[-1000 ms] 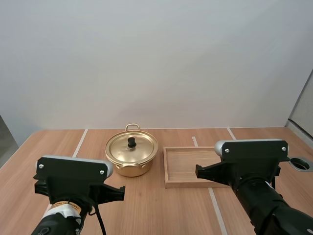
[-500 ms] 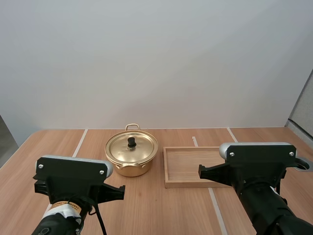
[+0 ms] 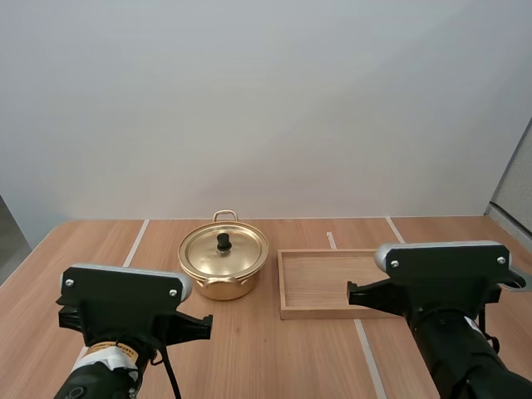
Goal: Open the pot, put the pineapple inside, and close it
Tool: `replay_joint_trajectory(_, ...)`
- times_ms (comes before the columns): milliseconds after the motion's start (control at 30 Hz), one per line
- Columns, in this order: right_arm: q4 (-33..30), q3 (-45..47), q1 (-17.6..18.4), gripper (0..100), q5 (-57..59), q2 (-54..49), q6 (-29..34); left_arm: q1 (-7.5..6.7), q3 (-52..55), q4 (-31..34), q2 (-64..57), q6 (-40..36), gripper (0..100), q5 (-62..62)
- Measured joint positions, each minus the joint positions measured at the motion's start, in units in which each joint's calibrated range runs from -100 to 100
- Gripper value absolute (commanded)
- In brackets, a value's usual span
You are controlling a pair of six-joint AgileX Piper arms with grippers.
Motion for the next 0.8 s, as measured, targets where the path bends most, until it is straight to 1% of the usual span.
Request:
replay_joint_trajectory(100,-14.0,0.2,-0.8,0,-0.5,0.0,2.5,0.0,0.0,0.0,0.0,0.0,0,0.0)
replay_joint_trajectory(167,-19.9,0.2,-1.0,0,-0.2,0.0,4.6,0.0,0.0,0.0,0.0,0.0,0,0.0)
replay_joint_trajectory(200,-21.7,0.2,-1.0,0,0.2,0.0,5.7,0.0,0.0,0.0,0.0,0.0,0,0.0)
replay_joint_trajectory(333,-24.5,0.2,-1.0,0,3.4,0.0,10.5,0.0,0.0,0.0,0.0,0.0,0,0.0)
replay_joint_trajectory(400,-25.8,0.2,-1.0,0,6.5,0.0,17.6,0.0,0.0,0.0,0.0,0.0,0,0.0)
replay_joint_trajectory(467,-30.2,0.2,-1.0,0,9.6,0.0,26.7,0.0,0.0,0.0,0.0,0.0,0,0.0)
replay_joint_trajectory(567,-39.6,0.2,-1.0,0,16.5,0.0,43.8,0.0,0.0,0.0,0.0,0.0,0,0.0)
replay_joint_trajectory(633,-47.2,0.2,-1.0,0,21.1,0.0,54.5,0.0,0.0,0.0,0.0,0.0,0,0.0)
replay_joint_trajectory(733,-58.1,0.2,-1.0,0,25.4,0.0,66.8,0.0,0.0,0.0,0.0,0.0,0,0.0)
replay_joint_trajectory(800,-66.0,0.2,-1.0,0,27.1,0.0,73.9,0.0,0.0,0.0,0.0,0.0,0,0.0)
